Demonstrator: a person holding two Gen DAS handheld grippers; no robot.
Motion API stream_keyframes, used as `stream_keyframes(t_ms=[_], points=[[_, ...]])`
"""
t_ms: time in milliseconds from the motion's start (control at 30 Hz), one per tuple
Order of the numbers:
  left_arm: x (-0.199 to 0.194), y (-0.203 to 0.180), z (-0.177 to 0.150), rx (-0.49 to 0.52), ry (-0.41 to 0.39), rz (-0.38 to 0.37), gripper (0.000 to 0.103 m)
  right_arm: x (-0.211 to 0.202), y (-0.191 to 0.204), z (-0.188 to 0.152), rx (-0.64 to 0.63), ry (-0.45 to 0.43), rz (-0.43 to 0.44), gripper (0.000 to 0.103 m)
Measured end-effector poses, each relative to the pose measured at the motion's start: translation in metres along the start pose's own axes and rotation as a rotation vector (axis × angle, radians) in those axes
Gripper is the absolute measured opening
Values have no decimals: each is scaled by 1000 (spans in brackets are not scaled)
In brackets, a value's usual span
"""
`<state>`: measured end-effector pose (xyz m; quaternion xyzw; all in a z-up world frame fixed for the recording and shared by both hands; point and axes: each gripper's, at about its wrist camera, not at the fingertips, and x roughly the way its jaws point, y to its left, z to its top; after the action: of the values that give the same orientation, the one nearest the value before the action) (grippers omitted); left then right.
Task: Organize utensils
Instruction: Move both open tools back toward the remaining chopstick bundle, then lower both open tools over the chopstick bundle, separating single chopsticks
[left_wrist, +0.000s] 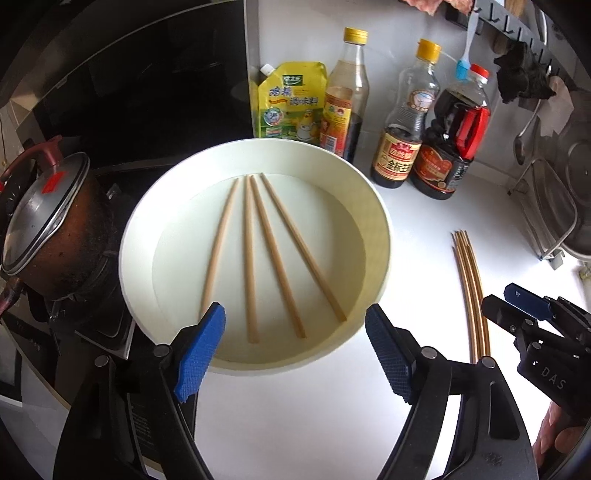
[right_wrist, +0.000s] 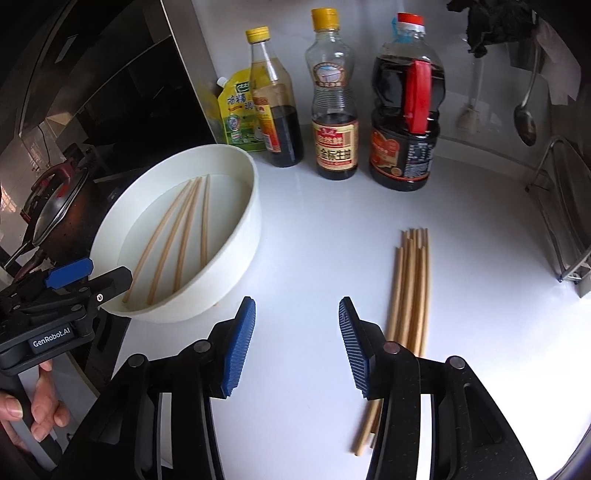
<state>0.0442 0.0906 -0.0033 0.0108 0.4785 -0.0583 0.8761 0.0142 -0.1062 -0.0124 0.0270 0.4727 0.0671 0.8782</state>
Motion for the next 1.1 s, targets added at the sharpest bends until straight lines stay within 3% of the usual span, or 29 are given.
stream_keyframes(t_ms=[667, 1100], points=[[28, -114, -29, 148, 62, -104, 82, -12, -125, -71, 178, 47, -162, 49], [68, -153, -37, 174, 90, -99, 82, 30, -143, -80, 152, 73, -142, 49]])
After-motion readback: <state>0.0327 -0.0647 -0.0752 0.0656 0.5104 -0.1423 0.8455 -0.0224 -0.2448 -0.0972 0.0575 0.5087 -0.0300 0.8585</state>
